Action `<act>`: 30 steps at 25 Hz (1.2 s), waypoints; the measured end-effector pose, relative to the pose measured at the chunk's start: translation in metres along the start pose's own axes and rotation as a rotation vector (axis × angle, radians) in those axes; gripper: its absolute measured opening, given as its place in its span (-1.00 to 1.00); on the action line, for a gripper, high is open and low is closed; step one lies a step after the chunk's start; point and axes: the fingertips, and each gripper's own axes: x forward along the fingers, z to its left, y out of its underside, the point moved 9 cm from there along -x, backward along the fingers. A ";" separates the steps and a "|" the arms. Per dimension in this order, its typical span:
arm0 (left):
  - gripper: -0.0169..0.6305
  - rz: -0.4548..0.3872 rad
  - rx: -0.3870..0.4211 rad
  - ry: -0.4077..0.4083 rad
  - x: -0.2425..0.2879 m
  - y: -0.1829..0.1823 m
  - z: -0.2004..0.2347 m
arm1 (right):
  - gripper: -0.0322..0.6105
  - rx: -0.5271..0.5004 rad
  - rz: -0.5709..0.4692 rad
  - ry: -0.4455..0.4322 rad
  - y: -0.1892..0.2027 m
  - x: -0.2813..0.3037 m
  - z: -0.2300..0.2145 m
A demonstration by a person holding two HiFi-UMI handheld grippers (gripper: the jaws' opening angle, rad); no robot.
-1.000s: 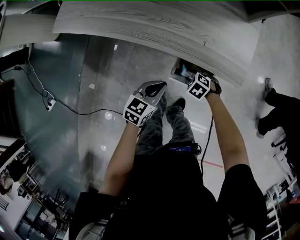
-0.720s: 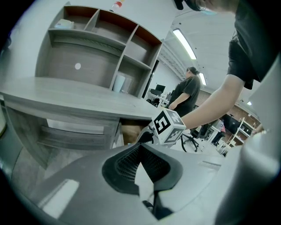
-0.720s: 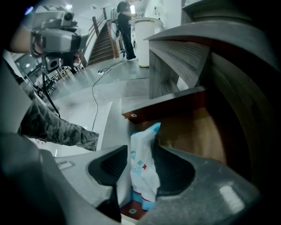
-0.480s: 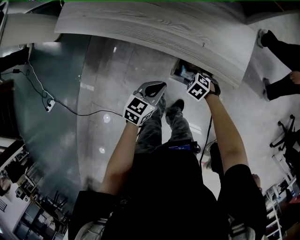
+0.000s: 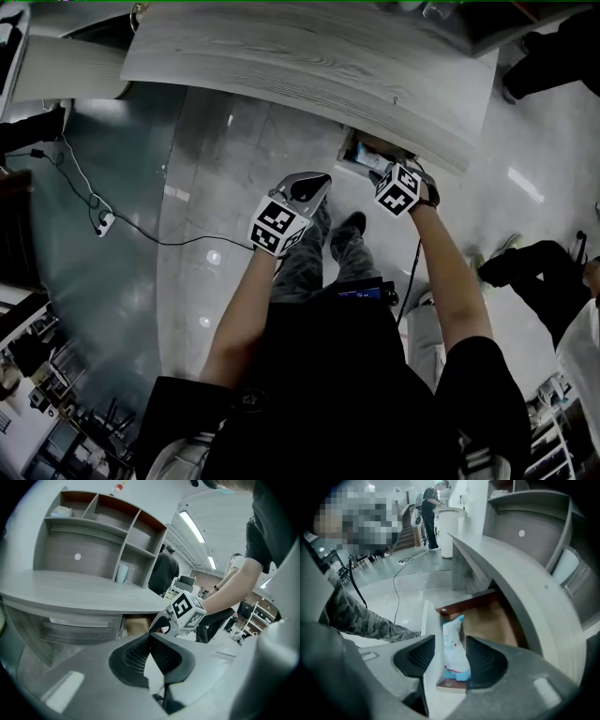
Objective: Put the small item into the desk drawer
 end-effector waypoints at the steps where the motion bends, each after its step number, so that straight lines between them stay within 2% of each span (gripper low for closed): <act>1: -0.94 0.002 0.004 0.002 -0.001 -0.001 -0.001 | -0.26 0.001 -0.005 0.007 0.000 -0.006 0.000; 5: -0.94 0.008 0.023 0.012 -0.003 -0.005 -0.005 | -0.33 -0.006 -0.027 0.036 0.001 -0.023 0.003; 11: -0.94 0.002 0.061 0.032 -0.001 -0.014 -0.013 | -0.60 0.005 -0.079 0.091 0.002 -0.049 0.010; 14: -0.94 -0.002 0.076 0.046 0.002 -0.023 -0.019 | -0.65 0.024 -0.100 0.115 0.004 -0.064 0.014; 21: -0.94 -0.016 0.118 0.077 0.008 -0.053 -0.029 | -0.84 0.175 -0.207 0.176 0.004 -0.111 0.009; 25: -0.94 -0.015 0.129 0.087 0.005 -0.056 -0.035 | -0.89 0.285 -0.291 0.196 0.004 -0.135 0.012; 30: -0.94 -0.024 0.155 0.104 -0.001 -0.080 -0.044 | -0.89 0.349 -0.380 0.241 -0.005 -0.177 0.004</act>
